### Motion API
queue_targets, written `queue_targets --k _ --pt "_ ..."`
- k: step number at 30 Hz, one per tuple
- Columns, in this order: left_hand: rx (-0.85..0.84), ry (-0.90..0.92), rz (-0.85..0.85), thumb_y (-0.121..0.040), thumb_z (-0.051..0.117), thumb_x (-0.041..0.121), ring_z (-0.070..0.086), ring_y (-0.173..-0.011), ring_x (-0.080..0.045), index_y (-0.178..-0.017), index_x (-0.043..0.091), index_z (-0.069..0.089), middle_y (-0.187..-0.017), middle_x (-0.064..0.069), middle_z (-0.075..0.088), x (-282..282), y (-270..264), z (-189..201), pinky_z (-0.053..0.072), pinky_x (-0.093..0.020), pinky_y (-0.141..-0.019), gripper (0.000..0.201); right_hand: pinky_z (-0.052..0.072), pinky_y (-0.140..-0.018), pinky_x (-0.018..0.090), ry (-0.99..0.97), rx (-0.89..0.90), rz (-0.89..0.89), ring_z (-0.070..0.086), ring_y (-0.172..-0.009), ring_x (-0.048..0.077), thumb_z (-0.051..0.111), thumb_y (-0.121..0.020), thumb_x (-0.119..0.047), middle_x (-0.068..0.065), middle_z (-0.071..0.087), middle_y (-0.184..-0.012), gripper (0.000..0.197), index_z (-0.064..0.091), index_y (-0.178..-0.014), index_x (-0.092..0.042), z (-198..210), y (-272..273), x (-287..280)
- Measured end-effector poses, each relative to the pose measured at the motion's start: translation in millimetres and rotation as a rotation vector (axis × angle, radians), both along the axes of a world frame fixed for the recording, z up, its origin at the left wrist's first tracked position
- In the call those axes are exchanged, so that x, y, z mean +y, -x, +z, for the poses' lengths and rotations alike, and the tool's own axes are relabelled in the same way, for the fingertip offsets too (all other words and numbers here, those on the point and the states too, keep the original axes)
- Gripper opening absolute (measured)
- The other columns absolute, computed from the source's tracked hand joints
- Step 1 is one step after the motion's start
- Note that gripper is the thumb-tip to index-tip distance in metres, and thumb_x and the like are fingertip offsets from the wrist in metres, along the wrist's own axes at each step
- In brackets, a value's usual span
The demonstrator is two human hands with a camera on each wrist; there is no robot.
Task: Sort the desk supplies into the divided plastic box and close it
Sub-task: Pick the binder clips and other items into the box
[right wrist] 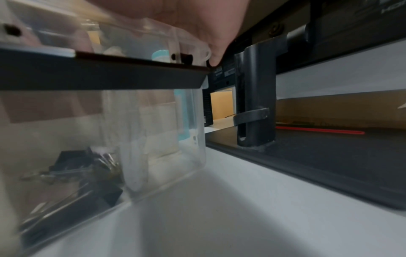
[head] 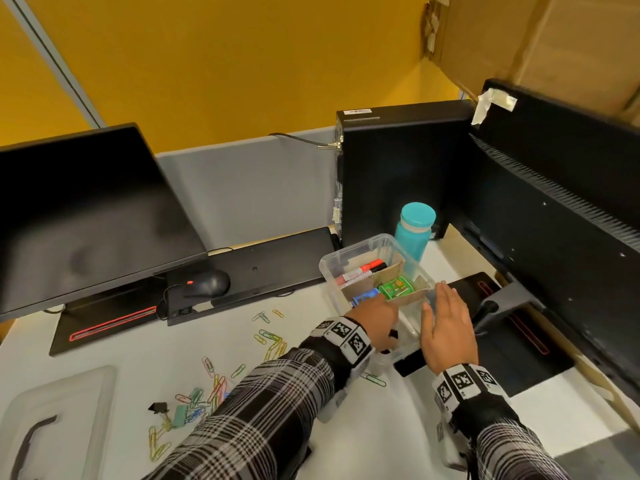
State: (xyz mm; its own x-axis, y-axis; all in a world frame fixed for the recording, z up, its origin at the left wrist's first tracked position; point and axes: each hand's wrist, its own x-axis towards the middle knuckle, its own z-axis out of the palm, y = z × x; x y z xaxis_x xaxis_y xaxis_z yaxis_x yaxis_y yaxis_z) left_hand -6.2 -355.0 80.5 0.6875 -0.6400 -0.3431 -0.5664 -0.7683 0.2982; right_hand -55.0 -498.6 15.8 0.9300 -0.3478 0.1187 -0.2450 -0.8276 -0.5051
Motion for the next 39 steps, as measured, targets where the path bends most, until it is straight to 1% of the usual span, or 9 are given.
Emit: queue_targets --k 8,11,16,21,25,29,32,35,39 --pt "-0.004 0.480 0.257 -0.093 0.052 0.025 0.057 -0.092 -0.008 -0.103 0.027 0.060 -0.110 0.007 0.057 71.8 -1.5 4.1 0.050 -0.024 -0.084 0.013 0.010 -0.119 0.046 0.076 0.066 0.021 0.009 -0.146 0.024 0.025 -0.099 -0.036 0.009 0.017 -0.157 0.056 0.021 -0.148 -0.010 4.9 1.6 0.1" --pt "-0.037 0.413 0.372 -0.093 0.052 0.026 0.056 -0.086 -0.003 -0.095 0.034 0.058 -0.103 0.013 0.057 121.2 7.1 -16.5 0.050 -0.022 -0.079 0.010 0.007 -0.118 0.048 0.218 -0.103 0.086 0.013 -0.144 0.027 0.033 -0.096 -0.034 0.010 0.027 -0.153 0.049 0.037 -0.140 -0.012 16.9 9.2 16.8" --pt "0.087 0.144 0.372 -0.087 0.061 0.033 0.058 -0.086 -0.008 -0.093 0.031 0.056 -0.100 0.010 0.056 171.5 39.4 -59.2 0.051 -0.029 -0.081 0.008 0.039 -0.097 0.032 0.233 -0.373 0.632 0.047 -0.110 0.020 0.046 -0.084 -0.025 0.002 0.059 -0.115 0.027 0.057 -0.108 -0.019 18.3 31.1 77.3" --pt "0.053 -0.009 0.338 -0.081 0.064 0.045 0.053 -0.096 -0.014 -0.104 0.025 0.056 -0.108 0.005 0.054 170.5 58.2 -88.6 0.046 -0.030 -0.082 0.032 0.047 -0.064 0.021 0.248 0.022 1.025 0.059 -0.081 0.013 0.070 -0.068 -0.019 -0.005 0.060 -0.093 0.029 0.059 -0.095 -0.022 -36.3 42.5 122.7" --pt "0.004 -0.022 0.311 -0.083 0.061 0.040 0.050 -0.106 -0.018 -0.111 0.022 0.053 -0.114 0.002 0.051 163.5 62.4 -99.7 0.045 -0.033 -0.084 0.034 0.046 -0.078 0.039 0.288 0.268 1.057 0.048 -0.107 0.030 0.049 -0.084 -0.005 0.009 0.050 -0.120 0.035 0.051 -0.118 -0.012 -64.1 39.4 132.6" --pt "-0.003 -0.027 0.288 -0.087 0.057 0.030 0.049 -0.107 -0.021 -0.112 0.018 0.052 -0.115 -0.003 0.050 161.7 63.6 -102.5 0.047 -0.037 -0.087 0.028 0.048 -0.081 0.039 0.269 0.268 0.997 0.048 -0.110 0.031 0.050 -0.085 -0.005 0.012 0.051 -0.119 0.029 0.054 -0.113 -0.007 -67.5 36.2 138.0" --pt "0.002 0.002 0.296 -0.086 0.056 0.027 0.049 -0.103 -0.022 -0.109 0.016 0.051 -0.111 -0.004 0.050 166.1 64.1 -104.3 0.047 -0.037 -0.085 0.026 0.046 -0.084 0.033 0.016 0.326 0.822 0.048 -0.098 0.018 0.053 -0.082 -0.018 0.003 0.052 -0.106 0.021 0.052 -0.102 -0.016 -64.4 38.7 134.5" --pt "0.026 0.114 0.377 -0.083 0.058 0.025 0.049 -0.092 -0.017 -0.102 0.018 0.051 -0.102 0.000 0.051 175.7 63.7 -104.3 0.045 -0.031 -0.077 0.021 0.047 -0.069 0.025 -0.509 0.413 0.518 0.052 -0.071 0.010 0.060 -0.074 -0.017 -0.004 0.056 -0.080 0.017 0.052 -0.089 -0.019 -56.1 41.9 130.4" --pt "0.118 0.348 0.549 -0.082 0.061 0.021 0.052 -0.073 -0.007 -0.098 0.025 0.054 -0.087 0.008 0.055 193.9 62.2 -100.5 0.043 -0.016 -0.065 0.018 0.051 -0.065 0.039 -1.208 0.504 0.288 0.061 -0.065 0.029 0.051 -0.066 -0.005 0.013 0.062 -0.067 0.017 0.048 -0.083 -0.005 -56.0 37.8 130.7"
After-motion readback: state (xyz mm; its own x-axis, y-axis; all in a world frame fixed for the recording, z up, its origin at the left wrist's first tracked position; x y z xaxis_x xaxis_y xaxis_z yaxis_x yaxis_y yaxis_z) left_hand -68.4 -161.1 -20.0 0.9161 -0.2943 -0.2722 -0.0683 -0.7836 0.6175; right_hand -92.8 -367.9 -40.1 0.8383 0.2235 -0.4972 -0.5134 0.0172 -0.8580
